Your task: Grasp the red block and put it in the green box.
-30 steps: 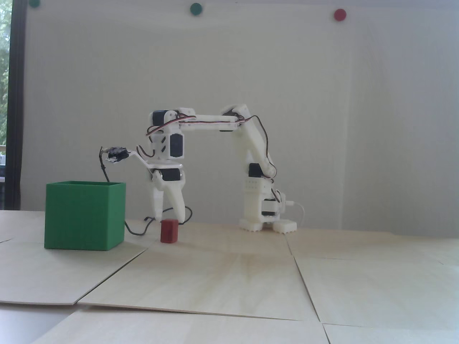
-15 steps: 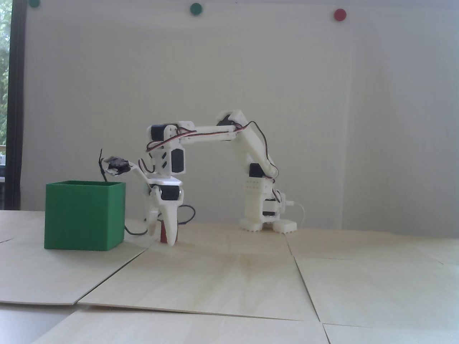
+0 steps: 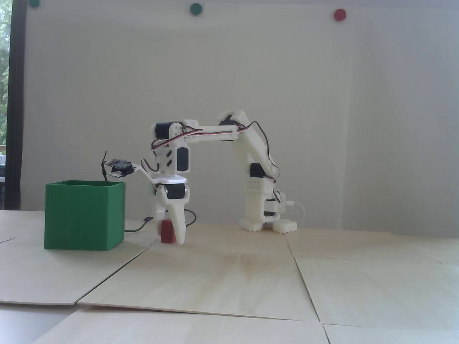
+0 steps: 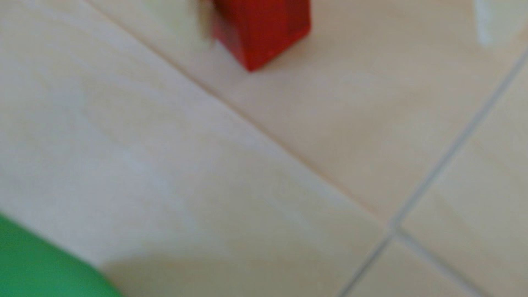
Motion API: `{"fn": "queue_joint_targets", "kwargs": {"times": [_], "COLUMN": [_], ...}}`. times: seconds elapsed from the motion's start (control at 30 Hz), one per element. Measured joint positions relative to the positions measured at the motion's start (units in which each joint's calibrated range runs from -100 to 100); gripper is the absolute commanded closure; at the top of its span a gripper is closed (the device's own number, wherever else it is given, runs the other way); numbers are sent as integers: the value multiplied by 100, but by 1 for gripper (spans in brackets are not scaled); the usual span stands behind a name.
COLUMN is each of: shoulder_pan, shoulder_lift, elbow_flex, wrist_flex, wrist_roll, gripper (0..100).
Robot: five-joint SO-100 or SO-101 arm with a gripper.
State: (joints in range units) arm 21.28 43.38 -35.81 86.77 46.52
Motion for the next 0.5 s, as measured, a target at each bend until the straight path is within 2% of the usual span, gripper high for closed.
{"fn": "queue_joint_targets", "kwargs": {"times": [0.3, 0.37, 0.5], "shoulder_pan": [-260, -260, -260], "shoulder_lift": [0, 0, 0], "elbow_flex": [0, 0, 0], "wrist_flex": [0, 0, 0], "wrist_roll": [10, 108, 293], "gripper": [68, 71, 84]}}
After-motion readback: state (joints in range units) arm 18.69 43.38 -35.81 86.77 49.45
